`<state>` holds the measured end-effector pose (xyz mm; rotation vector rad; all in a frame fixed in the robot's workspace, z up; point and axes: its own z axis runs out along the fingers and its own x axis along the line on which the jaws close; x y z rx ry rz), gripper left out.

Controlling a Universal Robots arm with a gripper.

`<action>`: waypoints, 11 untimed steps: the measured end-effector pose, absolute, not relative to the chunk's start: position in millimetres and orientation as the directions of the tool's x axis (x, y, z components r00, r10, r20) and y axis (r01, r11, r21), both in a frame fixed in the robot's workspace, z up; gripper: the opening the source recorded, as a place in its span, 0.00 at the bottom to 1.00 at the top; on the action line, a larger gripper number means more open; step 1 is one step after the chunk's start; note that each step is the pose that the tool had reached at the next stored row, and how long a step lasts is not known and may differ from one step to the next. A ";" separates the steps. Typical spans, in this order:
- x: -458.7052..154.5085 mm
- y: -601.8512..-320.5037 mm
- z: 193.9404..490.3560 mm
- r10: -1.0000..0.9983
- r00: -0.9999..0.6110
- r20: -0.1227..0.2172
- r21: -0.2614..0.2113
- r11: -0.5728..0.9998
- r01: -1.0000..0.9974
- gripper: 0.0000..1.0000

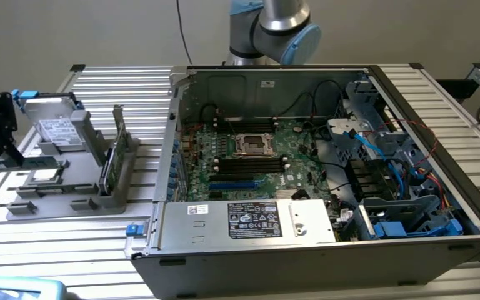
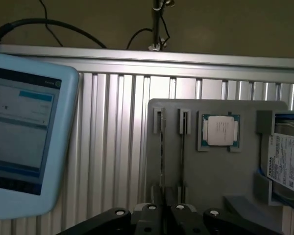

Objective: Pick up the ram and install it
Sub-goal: 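Pick up the ram and move it above insertion slot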

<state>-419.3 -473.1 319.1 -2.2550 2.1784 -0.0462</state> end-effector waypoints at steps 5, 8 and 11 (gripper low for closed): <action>-416.3 -474.7 341.8 -0.999 0.032 0.017 -0.018 -0.033 -0.999 0.13; -411.6 -475.5 355.3 -0.999 0.032 0.017 -0.015 -0.033 -0.999 0.13; -401.4 -477.0 369.3 -0.999 0.032 0.017 -0.012 -0.033 -0.999 0.13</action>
